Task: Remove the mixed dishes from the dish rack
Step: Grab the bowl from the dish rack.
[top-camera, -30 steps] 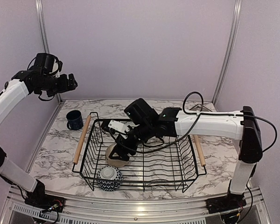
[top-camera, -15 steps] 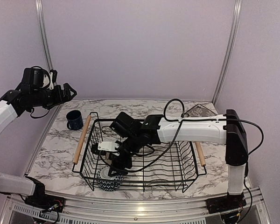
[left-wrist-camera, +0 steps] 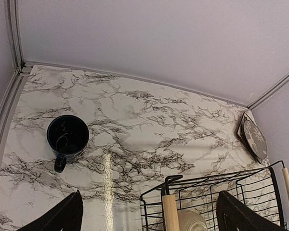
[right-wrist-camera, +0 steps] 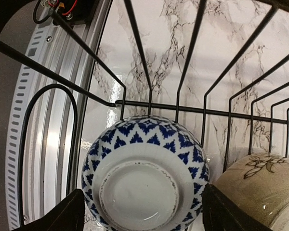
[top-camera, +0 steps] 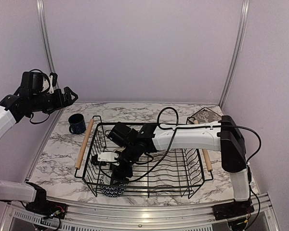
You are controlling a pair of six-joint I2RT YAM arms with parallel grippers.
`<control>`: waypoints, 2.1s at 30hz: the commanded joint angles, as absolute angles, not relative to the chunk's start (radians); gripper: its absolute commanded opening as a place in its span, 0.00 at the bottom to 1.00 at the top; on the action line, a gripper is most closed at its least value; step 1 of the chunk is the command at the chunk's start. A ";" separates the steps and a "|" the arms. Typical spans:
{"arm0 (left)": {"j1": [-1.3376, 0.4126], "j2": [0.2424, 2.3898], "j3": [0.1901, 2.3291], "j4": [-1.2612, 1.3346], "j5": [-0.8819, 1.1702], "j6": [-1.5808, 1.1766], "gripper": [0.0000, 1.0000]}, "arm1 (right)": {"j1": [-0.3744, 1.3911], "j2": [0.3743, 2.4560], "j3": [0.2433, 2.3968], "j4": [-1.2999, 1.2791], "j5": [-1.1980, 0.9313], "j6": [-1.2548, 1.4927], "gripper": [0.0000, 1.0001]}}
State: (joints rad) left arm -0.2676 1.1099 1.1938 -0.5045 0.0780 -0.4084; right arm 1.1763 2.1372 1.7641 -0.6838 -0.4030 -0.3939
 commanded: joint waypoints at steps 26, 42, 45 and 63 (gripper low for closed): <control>-0.275 1.091 1.232 -0.549 0.073 -0.405 0.99 | 1.213 2.193 1.808 -0.679 -0.347 -0.420 0.73; -0.276 1.074 1.223 -0.560 0.062 -0.402 0.99 | 1.215 2.170 1.789 -0.664 -0.315 -0.413 0.40; -0.276 1.072 1.221 -0.563 0.057 -0.403 0.99 | 1.215 2.142 1.759 -0.624 -0.316 -0.402 0.36; -0.280 1.071 1.227 -0.550 0.083 -0.427 0.99 | 1.115 1.936 1.495 -0.262 -0.434 -0.149 0.36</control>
